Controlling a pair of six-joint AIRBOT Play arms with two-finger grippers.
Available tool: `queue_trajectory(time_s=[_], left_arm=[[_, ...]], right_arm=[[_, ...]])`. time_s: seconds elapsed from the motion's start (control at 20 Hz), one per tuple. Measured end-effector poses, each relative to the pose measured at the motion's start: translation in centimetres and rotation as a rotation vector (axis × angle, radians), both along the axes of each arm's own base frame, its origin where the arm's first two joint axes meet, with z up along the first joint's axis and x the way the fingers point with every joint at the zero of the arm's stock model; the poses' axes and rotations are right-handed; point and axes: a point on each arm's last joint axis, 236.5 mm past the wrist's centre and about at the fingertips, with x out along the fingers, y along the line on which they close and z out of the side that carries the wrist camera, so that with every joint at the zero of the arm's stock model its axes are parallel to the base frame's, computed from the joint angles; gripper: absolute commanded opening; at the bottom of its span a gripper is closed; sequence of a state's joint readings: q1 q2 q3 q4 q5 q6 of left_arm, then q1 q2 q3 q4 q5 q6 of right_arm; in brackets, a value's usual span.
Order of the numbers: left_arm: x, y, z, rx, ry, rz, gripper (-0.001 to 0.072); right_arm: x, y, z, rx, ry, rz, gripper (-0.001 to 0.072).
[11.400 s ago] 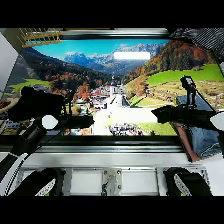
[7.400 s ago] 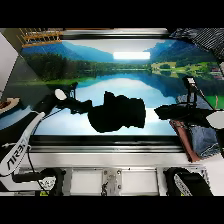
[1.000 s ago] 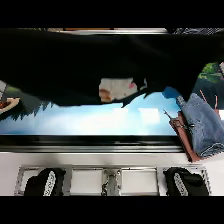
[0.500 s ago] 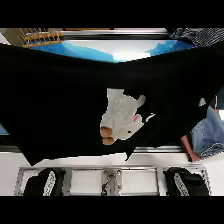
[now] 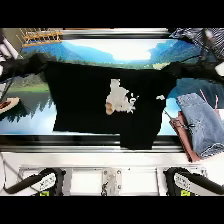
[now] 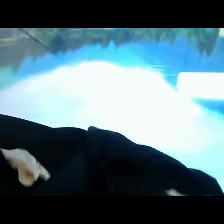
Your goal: Fold the clothes and pants, and hang the long-sleeved shirts on hangers.
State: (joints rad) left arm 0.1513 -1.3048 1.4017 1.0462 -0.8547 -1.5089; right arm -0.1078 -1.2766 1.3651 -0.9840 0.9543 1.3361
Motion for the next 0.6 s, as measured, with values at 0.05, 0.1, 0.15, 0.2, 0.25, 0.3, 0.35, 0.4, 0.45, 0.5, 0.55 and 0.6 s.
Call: queue_trajectory(time_s=[0.05, 0.1, 0.15, 0.2, 0.25, 0.3, 0.35, 0.4, 0.45, 0.5, 0.55, 0.6], left_arm=[[1.3, -0.2, -1.0, -0.002, 0.012, -0.005, 0.0514], [2.5, -0.4, -2.0, -0.004, 0.028, -0.013, 0.0591], [3.3, -0.6, -2.9, -0.007, 0.05, -0.023, 0.059], [3.7, -0.6, -3.5, -0.01, 0.072, -0.033, 0.059], [3.8, -0.5, -4.1, -0.01, 0.101, -0.042, 0.0589], [3.4, 0.1, -4.9, -0.002, 0.137, -0.045, 0.059], [2.6, 0.9, -5.9, 0.011, 0.183, -0.042, 0.059], [1.5, 1.8, -7.1, 0.022, 0.233, -0.031, 0.0589], [0.1, 2.9, -8.5, 0.029, 0.288, -0.007, 0.059], [-1.7, 3.9, -10.1, 0.033, 0.344, 0.018, 0.059], [-3.7, 5.0, -12.0, 0.029, 0.406, 0.051, 0.059], [-5.8, 5.8, -13.8, 0.019, 0.461, 0.084, 0.059]], right_arm=[[1.2, -0.5, -1.6, -0.003, 0.013, -0.019, 0.0555], [2.0, -0.8, -2.6, -0.007, 0.014, -0.033, 0.0595], [2.7, -1.2, -3.1, -0.01, 0.009, -0.046, 0.0578], [3.1, -1.6, -3.1, -0.01, 0.001, -0.059, 0.0578], [3.2, -1.9, -2.9, -0.011, -0.007, -0.068, 0.0578], [3.1, -2.2, -2.5, -0.014, -0.017, -0.073, 0.0578], [2.8, -2.5, -1.8, -0.025, -0.031, -0.076, 0.0578], [2.3, -2.8, -1.4, -0.04, -0.034, -0.073, 0.0578], [1.5, -2.9, -1.1, -0.059, -0.029, -0.065, 0.0578], [0.6, -2.9, -1.0, -0.075, -0.02, -0.055, 0.0578], [-0.3, -2.9, -1.0, -0.087, -0.008, -0.046, 0.0578], [-1.3, -2.9, -1.2, -0.097, 0.007, -0.038, 0.0578]])
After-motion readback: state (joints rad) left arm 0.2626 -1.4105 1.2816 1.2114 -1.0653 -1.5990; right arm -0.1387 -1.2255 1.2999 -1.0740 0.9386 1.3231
